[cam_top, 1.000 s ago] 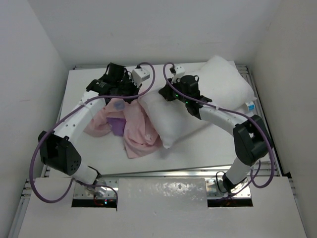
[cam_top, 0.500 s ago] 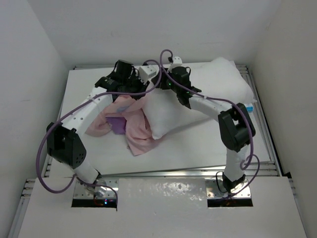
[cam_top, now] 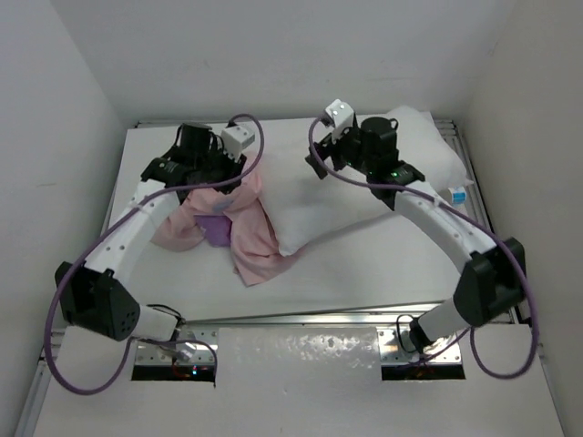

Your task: Put the pillow into the pillowcase

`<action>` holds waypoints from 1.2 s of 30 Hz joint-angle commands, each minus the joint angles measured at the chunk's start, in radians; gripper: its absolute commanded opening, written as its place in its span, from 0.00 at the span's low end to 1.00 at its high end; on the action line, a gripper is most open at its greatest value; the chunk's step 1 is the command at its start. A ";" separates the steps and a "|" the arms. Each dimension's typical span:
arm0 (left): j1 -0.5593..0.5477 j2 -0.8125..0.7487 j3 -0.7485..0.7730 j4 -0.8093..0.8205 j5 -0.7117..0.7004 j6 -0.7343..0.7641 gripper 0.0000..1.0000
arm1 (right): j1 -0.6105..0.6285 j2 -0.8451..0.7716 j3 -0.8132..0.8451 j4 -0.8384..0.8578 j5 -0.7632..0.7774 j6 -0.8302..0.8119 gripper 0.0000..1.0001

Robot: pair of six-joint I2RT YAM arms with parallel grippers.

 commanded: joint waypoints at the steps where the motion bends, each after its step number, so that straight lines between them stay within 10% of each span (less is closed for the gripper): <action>1: -0.022 -0.031 -0.121 -0.029 0.007 0.049 0.19 | 0.007 -0.108 -0.090 -0.127 -0.075 -0.280 0.85; 6: -0.106 0.019 -0.250 0.082 -0.184 0.133 0.11 | 0.010 -0.225 -0.234 -0.233 -0.177 -0.478 0.41; 11: -0.106 0.107 -0.237 0.242 -0.403 0.113 0.20 | 0.038 -0.364 -0.473 -0.077 -0.157 -0.600 0.70; 29: -0.108 0.245 -0.281 0.340 -0.413 0.053 0.40 | 0.078 -0.288 -0.576 0.042 -0.145 -0.675 0.93; 31: -0.108 0.257 -0.273 0.360 -0.435 0.052 0.37 | 0.102 -0.219 -0.546 0.060 -0.097 -0.724 0.94; 34: -0.108 0.265 -0.228 0.330 -0.415 0.044 0.00 | 0.165 -0.101 -0.475 0.037 0.028 -0.787 0.95; 36: -0.108 0.233 -0.215 0.276 -0.366 0.039 0.00 | 0.168 -0.053 -0.432 0.040 0.062 -0.767 0.95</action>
